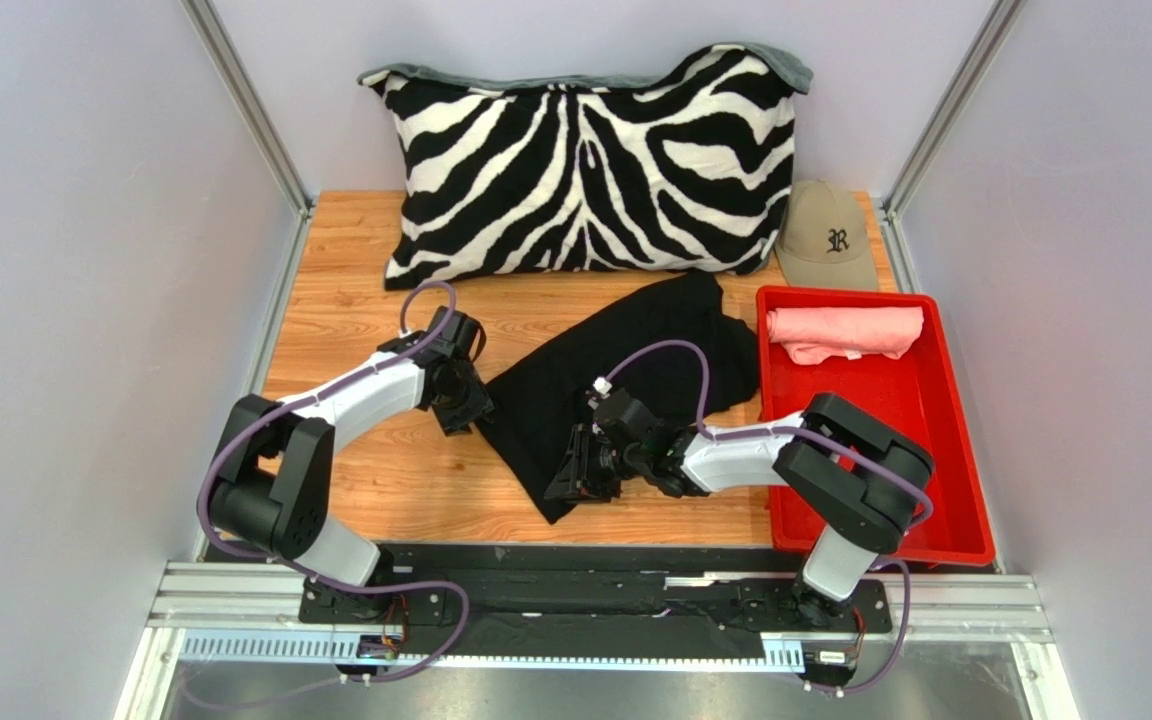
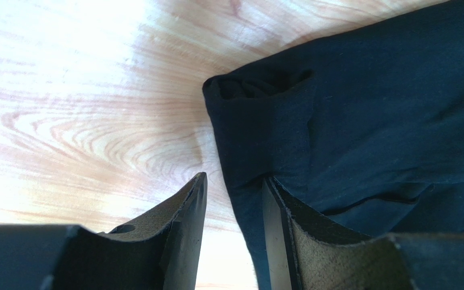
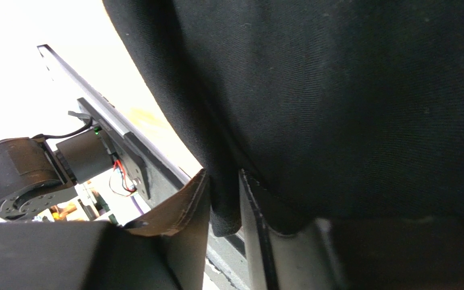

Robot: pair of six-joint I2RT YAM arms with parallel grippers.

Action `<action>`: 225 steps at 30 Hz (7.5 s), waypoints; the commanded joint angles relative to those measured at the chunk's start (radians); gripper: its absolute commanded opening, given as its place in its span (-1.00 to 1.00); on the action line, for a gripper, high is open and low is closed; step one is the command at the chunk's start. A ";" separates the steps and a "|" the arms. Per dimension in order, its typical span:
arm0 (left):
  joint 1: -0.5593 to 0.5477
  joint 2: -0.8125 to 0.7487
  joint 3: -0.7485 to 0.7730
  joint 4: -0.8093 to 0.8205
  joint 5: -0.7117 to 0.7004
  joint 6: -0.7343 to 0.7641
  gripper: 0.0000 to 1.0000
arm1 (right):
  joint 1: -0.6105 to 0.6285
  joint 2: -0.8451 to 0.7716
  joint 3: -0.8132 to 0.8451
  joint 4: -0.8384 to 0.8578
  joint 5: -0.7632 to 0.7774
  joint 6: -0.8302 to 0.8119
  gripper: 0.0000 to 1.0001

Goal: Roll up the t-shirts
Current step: Roll the T-shirt to the center of the board.

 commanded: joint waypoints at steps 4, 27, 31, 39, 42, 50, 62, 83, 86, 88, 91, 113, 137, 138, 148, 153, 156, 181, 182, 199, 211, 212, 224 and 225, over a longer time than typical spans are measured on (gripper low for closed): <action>0.008 0.053 0.034 0.022 -0.005 0.043 -0.09 | 0.009 -0.009 -0.061 -0.060 0.024 -0.002 -0.16; 0.008 0.092 0.068 -0.006 -0.003 0.052 -0.13 | 0.133 -0.069 0.140 -0.459 0.248 -0.214 -0.01; 0.008 0.095 0.069 -0.008 -0.005 0.052 -0.13 | 0.153 -0.055 0.195 -0.546 0.297 -0.257 0.01; 0.008 0.096 0.073 -0.003 -0.002 0.054 -0.14 | 0.185 -0.055 0.252 -0.605 0.371 -0.291 0.02; 0.008 0.104 0.079 -0.005 0.001 0.056 -0.14 | 0.199 -0.098 0.269 -0.646 0.410 -0.303 0.01; 0.008 0.109 0.082 -0.009 0.001 0.059 -0.14 | 0.217 -0.150 0.316 -0.658 0.444 -0.341 0.06; 0.008 0.107 0.083 -0.011 -0.002 0.063 -0.14 | 0.220 -0.026 0.387 -0.617 0.449 -0.409 0.17; 0.008 0.110 0.080 -0.006 0.011 0.060 -0.14 | 0.204 0.031 0.362 -0.525 0.279 -0.358 0.08; 0.008 0.113 0.080 -0.005 0.015 0.060 -0.14 | 0.185 0.013 0.347 -0.517 0.248 -0.341 -0.03; 0.008 0.115 0.080 -0.003 0.015 0.059 -0.14 | 0.173 0.007 0.344 -0.517 0.230 -0.334 -0.12; 0.008 0.113 0.080 -0.003 0.015 0.059 -0.14 | 0.153 -0.001 0.341 -0.514 0.193 -0.320 -0.32; 0.009 0.046 0.010 0.095 0.087 0.077 -0.04 | -0.005 0.036 0.008 -0.019 -0.106 -0.004 -0.89; 0.008 0.098 0.103 -0.060 0.011 0.062 -0.12 | 0.234 -0.285 0.236 -0.620 0.585 -0.309 0.03; 0.008 0.098 0.103 -0.060 0.014 0.062 -0.13 | 0.248 -0.265 0.271 -0.631 0.613 -0.367 0.03; 0.008 0.109 0.112 -0.064 0.020 0.072 -0.12 | 0.355 0.048 0.598 -0.623 0.759 -0.732 0.05; 0.008 0.119 0.120 -0.063 0.027 0.077 -0.12 | 0.366 0.131 0.641 -0.574 0.776 -0.815 0.05; 0.008 0.126 0.125 -0.063 0.030 0.082 -0.12 | 0.377 0.169 0.666 -0.560 0.794 -0.860 0.05; 0.008 0.129 0.129 -0.064 0.035 0.094 -0.12 | 0.404 0.390 0.757 -0.635 1.053 -0.896 0.10; 0.008 0.129 0.129 -0.064 0.035 0.094 -0.12 | 0.404 0.399 0.760 -0.641 1.052 -0.895 0.10; 0.009 0.107 0.132 -0.057 0.043 0.108 -0.07 | 0.348 0.372 0.678 -0.651 0.854 -0.777 0.03; 0.063 0.034 0.171 -0.057 0.098 0.137 0.12 | 0.202 0.235 0.507 -0.477 0.518 -0.639 -0.05; 0.068 0.027 0.174 -0.057 0.104 0.144 0.14 | 0.181 0.223 0.482 -0.448 0.492 -0.616 -0.07; 0.097 -0.089 0.047 0.113 0.286 0.160 0.17 | -0.045 0.177 0.237 -0.044 -0.014 -0.361 -0.16; 0.097 -0.095 0.010 0.139 0.314 0.154 0.18 | -0.056 0.180 0.223 -0.016 -0.037 -0.343 -0.17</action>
